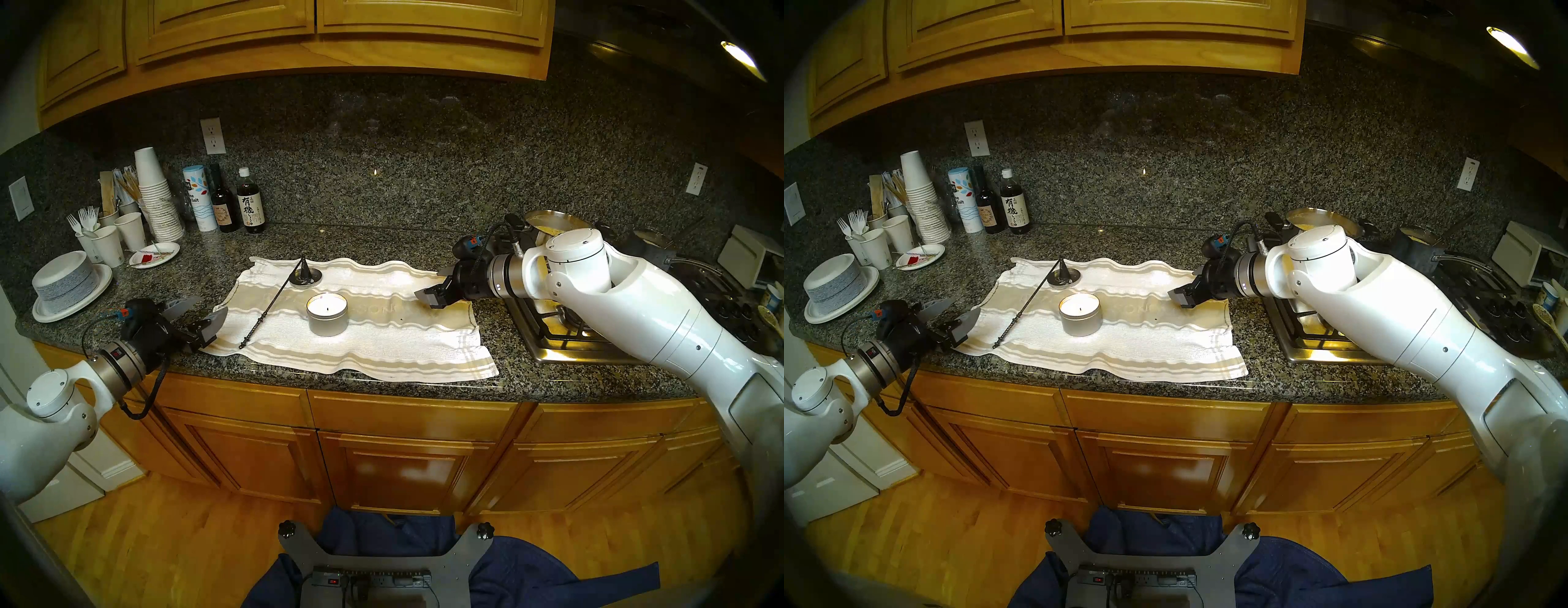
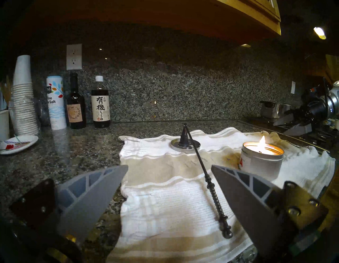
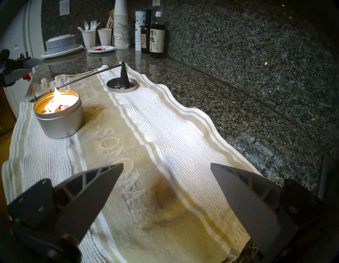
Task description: Put out candle flame
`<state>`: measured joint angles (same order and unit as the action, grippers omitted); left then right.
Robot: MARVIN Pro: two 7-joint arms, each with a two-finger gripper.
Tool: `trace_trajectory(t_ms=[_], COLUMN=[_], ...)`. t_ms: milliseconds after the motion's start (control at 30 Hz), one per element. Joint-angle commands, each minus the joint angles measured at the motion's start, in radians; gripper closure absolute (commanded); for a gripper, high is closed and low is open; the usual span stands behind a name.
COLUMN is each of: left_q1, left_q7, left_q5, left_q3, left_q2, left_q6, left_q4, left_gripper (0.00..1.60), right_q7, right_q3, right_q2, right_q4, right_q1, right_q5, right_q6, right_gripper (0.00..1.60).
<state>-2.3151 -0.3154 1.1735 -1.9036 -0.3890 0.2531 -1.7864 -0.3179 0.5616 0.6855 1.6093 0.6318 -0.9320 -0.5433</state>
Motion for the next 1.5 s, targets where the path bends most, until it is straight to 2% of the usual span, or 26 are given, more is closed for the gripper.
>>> trace_trajectory(t_ms=[0,500,533,633,900,1000,1067,1233,1267,1467], left_q1=[0.094,0.147,0.146,0.161,0.267,0.278,0.309,0.334,0.36,0.393], left_q7=[0.015,0.028,0.03,0.032,0.065,0.078,0.084,0.089,0.091,0.102], left_q5=[0.013,0.02,0.001,0.018,0.073,0.081,0.083,0.103,0.104,0.109], left_q3=[-0.015,0.047,0.042,0.047,0.182,0.201,0.228,0.252,0.272,0.307], left_q2=[0.044,0.058,0.062,0.075,0.151,0.171,0.174,0.192,0.187,0.192], left_q6=[0.029,0.063,0.073,0.058,0.0,-0.018,-0.036,-0.076,-0.086,-0.124], left_q4=[-0.012,0.007,0.006,-0.002,-0.009,-0.021,-0.024,-0.043,-0.042,-0.051], left_gripper=[0.0,0.0,0.0,0.0,0.0,0.0,0.0,0.0,0.0,0.0], right_q7=[0.001,0.002,0.002,0.002,0.004,0.004,0.005,0.006,0.006,0.007], right_q3=[0.026,0.024,0.024,0.024,0.023,0.022,0.022,0.021,0.021,0.02], right_q2=[0.001,0.0,0.0,0.0,-0.001,-0.001,-0.001,-0.001,-0.001,-0.001], right_q4=[0.006,0.006,0.006,0.006,0.007,0.007,0.007,0.007,0.007,0.007], right_q1=[-0.033,-0.035,-0.035,-0.035,-0.035,-0.035,-0.035,-0.035,-0.035,-0.035], right_q5=[-0.001,-0.003,-0.003,-0.003,-0.004,-0.005,-0.005,-0.006,-0.006,-0.007], right_q6=[0.008,0.009,0.009,0.009,0.009,0.009,0.009,0.009,0.009,0.009], right_gripper=[0.0,0.0,0.0,0.0,0.0,0.0,0.0,0.0,0.0,0.0])
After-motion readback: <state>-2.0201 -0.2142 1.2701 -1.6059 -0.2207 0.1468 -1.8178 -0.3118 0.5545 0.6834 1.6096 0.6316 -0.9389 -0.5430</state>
